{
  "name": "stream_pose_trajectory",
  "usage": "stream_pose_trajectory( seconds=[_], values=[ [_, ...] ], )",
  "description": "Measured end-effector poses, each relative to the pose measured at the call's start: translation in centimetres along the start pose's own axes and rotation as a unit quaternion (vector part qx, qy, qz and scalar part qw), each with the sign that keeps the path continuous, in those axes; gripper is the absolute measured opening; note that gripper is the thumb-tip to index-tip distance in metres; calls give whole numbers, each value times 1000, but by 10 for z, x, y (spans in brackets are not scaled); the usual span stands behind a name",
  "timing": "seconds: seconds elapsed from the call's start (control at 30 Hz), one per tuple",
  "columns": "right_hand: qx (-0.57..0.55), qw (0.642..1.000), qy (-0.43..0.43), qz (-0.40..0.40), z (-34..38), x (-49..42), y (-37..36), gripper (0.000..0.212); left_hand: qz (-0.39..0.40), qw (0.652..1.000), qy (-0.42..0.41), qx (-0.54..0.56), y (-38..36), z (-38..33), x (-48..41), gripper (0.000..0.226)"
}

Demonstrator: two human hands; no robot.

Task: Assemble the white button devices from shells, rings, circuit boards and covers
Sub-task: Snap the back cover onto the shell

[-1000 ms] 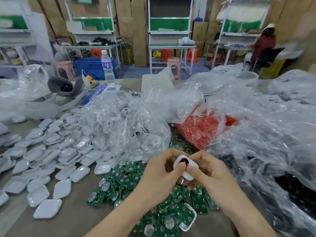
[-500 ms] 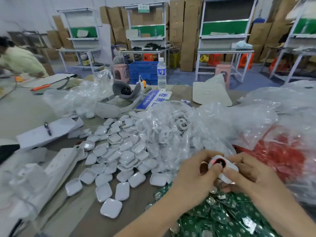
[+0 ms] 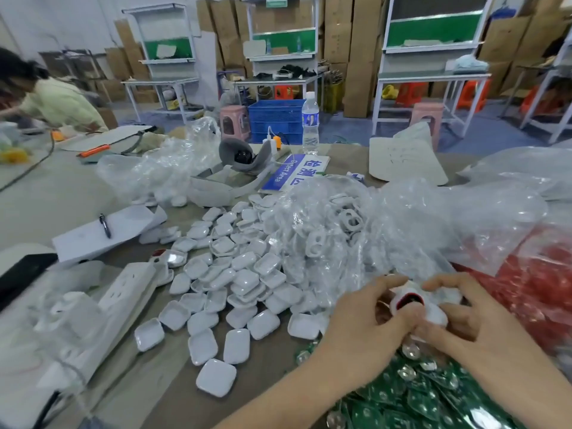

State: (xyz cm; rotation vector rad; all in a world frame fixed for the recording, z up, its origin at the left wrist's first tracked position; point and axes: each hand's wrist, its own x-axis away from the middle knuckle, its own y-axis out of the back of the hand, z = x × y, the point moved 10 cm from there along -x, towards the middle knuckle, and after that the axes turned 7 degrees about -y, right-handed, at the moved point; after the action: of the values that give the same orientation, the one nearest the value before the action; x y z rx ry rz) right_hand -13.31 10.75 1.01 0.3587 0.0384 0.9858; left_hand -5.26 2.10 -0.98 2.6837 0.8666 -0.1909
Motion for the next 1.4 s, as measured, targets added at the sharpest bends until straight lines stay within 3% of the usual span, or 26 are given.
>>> stream_pose_trajectory(
  seconds=[0.1, 0.2, 0.3, 0.4, 0.53, 0.63, 0.77, 0.83, 0.9, 0.97, 1.03, 1.1, 1.17, 1.27, 1.33, 1.4],
  values=[
    [150, 987, 20, -46, -1, 16, 17, 44, 61, 997, -14, -47, -25, -9, 6, 48],
    [110, 980, -8, -168, -25, 39, 70, 34, 176, 970, -59, -157, -58, -14, 16, 57],
    [55, 956, -67, -279, -75, 70, 126, 28, 280, 898, -158, -301, -101, -14, 36, 68],
    [109, 943, -135, -283, -117, 86, 135, 25, 339, 833, -221, -376, -157, -9, 50, 79],
    [211, 919, -168, -288, -136, 94, 134, 28, 344, 798, -208, -449, -201, 5, 41, 88],
    [251, 896, -185, -316, -137, 98, 142, 18, 353, 781, -211, -470, -210, 18, 42, 81],
    [341, 868, -174, -317, -120, 95, 136, 32, 359, 780, -204, -470, -204, 19, 44, 74],
    [342, 873, -130, -322, -97, 91, 129, 32, 360, 790, -213, -448, -193, 6, 43, 70],
    [309, 891, -69, -325, -70, 89, 123, 25, 325, 822, -263, -387, -169, -21, 40, 58],
    [249, 915, -23, -316, -47, 87, 115, 18, 205, 868, -332, -306, -112, -64, 36, 36],
    [170, 943, 1, -287, -33, 81, 104, 15, 14, 899, -360, -249, -25, -87, 27, 21],
    [129, 961, 16, -243, -26, 67, 85, 15, -132, 925, -274, -228, 60, -75, 3, 20],
    [149, 966, 47, -205, -16, 44, 62, 19, -190, 927, -135, -293, 118, -35, -29, 26],
    [202, 964, 67, -157, -5, -7, 32, 24, -109, 904, 50, -410, 143, 48, -60, 19],
    [256, 959, 56, -107, -2, -46, 14, 28, -8, 888, 69, -455, 123, 86, -60, 28],
    [312, 947, 47, -64, -2, -71, -2, 30, 4, 878, 54, -475, 117, 98, -52, 37]
  ],
)
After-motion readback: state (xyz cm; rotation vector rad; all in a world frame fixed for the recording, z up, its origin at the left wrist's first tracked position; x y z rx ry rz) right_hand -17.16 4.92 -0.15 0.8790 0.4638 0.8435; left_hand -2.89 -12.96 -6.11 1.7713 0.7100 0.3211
